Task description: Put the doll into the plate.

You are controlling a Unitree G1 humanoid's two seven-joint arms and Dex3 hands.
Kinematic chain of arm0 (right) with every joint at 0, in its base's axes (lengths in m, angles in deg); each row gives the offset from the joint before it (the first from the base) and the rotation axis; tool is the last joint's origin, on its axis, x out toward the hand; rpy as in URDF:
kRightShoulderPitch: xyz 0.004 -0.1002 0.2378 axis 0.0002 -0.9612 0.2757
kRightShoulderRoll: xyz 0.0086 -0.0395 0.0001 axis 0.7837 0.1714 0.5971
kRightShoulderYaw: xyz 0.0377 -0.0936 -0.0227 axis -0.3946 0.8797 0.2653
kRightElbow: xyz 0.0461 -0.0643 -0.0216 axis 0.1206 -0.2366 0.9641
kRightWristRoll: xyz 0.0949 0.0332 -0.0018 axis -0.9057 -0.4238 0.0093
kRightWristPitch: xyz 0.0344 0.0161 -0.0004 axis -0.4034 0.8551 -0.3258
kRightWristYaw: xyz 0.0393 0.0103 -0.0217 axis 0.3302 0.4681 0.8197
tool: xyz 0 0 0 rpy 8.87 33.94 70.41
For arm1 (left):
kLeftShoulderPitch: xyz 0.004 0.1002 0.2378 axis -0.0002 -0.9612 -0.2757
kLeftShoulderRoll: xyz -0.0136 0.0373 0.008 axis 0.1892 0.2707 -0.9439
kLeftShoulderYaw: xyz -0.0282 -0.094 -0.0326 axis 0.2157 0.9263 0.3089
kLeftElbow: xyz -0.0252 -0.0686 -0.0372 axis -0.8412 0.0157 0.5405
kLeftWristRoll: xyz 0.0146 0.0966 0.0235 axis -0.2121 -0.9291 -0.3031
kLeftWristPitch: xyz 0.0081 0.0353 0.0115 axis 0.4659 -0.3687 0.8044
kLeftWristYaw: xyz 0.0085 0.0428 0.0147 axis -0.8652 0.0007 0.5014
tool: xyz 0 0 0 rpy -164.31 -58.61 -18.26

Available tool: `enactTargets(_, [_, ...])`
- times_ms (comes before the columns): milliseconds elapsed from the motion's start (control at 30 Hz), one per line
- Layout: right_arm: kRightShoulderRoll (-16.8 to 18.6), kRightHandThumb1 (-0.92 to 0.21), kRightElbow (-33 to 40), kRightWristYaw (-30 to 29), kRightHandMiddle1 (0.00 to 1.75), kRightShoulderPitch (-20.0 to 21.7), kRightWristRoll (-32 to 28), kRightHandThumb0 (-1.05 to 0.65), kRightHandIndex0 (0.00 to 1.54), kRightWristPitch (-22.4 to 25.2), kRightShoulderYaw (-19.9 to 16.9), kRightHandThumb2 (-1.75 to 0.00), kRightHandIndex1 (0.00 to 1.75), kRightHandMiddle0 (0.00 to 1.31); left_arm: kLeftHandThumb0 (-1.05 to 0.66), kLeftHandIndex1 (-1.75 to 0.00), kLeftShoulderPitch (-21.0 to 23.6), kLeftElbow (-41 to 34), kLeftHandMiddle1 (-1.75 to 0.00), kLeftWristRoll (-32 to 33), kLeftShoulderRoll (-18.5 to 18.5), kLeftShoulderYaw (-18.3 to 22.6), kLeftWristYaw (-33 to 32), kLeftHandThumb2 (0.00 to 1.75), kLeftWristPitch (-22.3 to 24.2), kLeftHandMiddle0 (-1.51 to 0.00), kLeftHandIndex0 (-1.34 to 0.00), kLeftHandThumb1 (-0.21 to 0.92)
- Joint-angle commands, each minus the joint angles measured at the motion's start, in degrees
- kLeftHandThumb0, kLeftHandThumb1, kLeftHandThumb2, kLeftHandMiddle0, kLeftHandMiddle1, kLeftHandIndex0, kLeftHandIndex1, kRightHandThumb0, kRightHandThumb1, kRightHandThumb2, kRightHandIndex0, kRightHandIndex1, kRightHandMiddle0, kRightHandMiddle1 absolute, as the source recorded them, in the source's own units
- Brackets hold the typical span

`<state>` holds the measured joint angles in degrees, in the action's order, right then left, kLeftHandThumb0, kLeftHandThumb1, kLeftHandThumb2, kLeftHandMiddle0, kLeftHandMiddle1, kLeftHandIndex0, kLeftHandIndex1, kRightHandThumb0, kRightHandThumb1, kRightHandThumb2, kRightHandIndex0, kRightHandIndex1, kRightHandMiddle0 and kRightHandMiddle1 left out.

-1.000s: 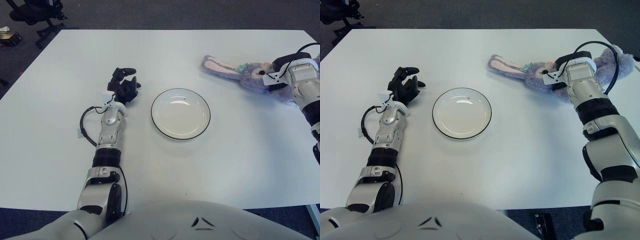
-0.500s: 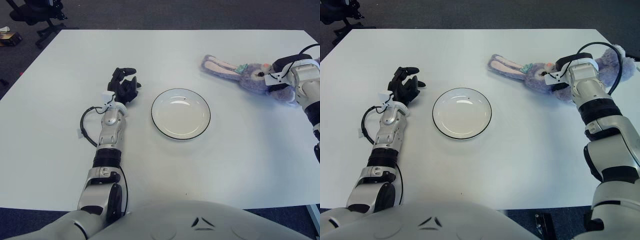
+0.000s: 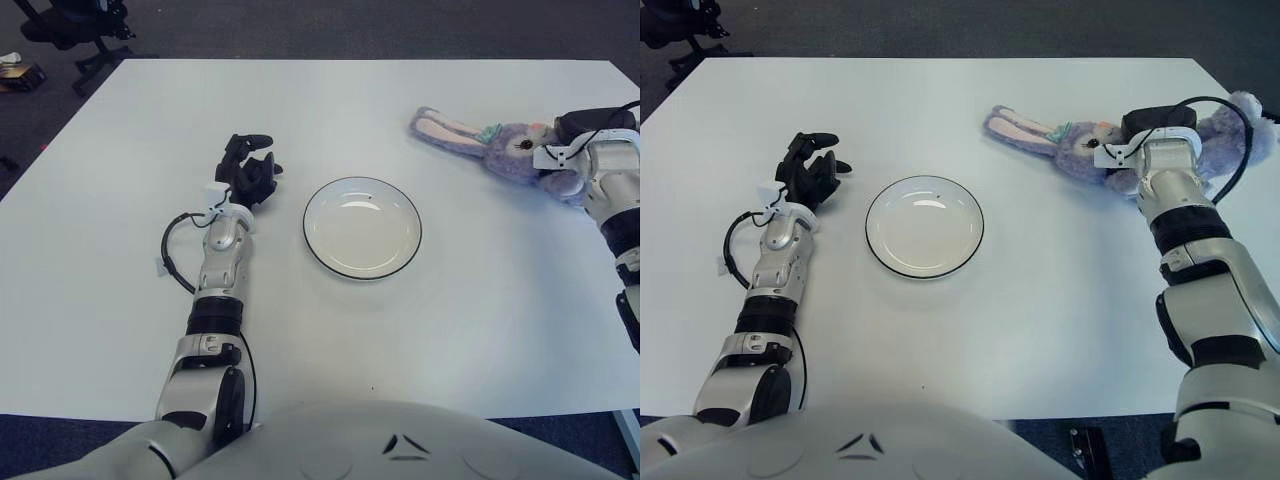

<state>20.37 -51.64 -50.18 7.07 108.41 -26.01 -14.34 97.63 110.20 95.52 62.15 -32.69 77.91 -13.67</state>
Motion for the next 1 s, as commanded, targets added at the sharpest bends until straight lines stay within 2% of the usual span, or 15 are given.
enactTargets(0, [0.0,-0.46,-1.9,-1.0,1.74,-1.3,-2.1,-0.42,0.79,-2.5,-0.6,-1.12,1.75,0.49,-0.01,-1.38,-2.1,1.4,-1.53,-0.3,-0.4,-0.1,0.0,0.68,-0.8,-0.58,-0.40,0.68])
enactTargets(267, [-0.5,-0.48,-2.6,-3.0,1.75,-1.6,-4.2,-0.41,0.78,-6.2,-1.3,-1.10,1.75,0.48,-0.01,-1.37,-2.0,1.7,-1.53,-0.3,-0.5,-0.1,0.0,0.68,-1.1,-0.58,-0.40,0.68])
enactTargets(600, [-1.9,-0.48,0.7,-8.0,1.75,-4.2,-7.4,-0.41,0.77,-12.9,-3.9,-1.10,1.75,0.47,-0.01,-1.37,-1.9,2.1,-1.52,-0.2,-0.4,-0.1,0.2,0.67,-1.5,-0.58,-0.40,0.68])
enactTargets(667, [-3.6,-0.48,6.3,-9.1,1.75,-6.4,-9.1,-0.41,0.77,-16.9,-5.8,-1.10,1.75,0.47,-0.01,-1.37,-1.8,2.3,-1.52,-0.1,-0.5,-0.1,0.2,0.67,-1.6,-0.58,-0.40,0.68])
enactTargets(767, [-4.7,-0.48,11.7,-8.6,1.75,-8.1,-10.4,-0.41,0.78,-18.8,-7.6,-1.10,1.75,0.47,-0.01,-1.37,-1.8,2.4,-1.52,-0.1,-0.5,-0.1,0.3,0.67,-1.7,-0.58,-0.40,0.68])
enactTargets(867, [-5.3,-0.48,20.0,-5.3,1.75,-9.4,-11.6,-0.41,0.78,-18.4,-9.6,-1.10,1.75,0.47,-0.01,-1.37,-1.7,2.6,-1.52,-0.1,-0.5,-0.1,0.3,0.67,-1.9,-0.58,-0.40,0.68])
enactTargets(967, [-5.0,-0.48,23.1,-3.3,1.75,-10.0,-11.6,-0.41,0.78,-16.9,-10.5,-1.11,1.75,0.48,-0.01,-1.37,-1.6,2.7,-1.52,-0.1,-0.5,-0.1,0.3,0.67,-1.9,-0.58,-0.41,0.68])
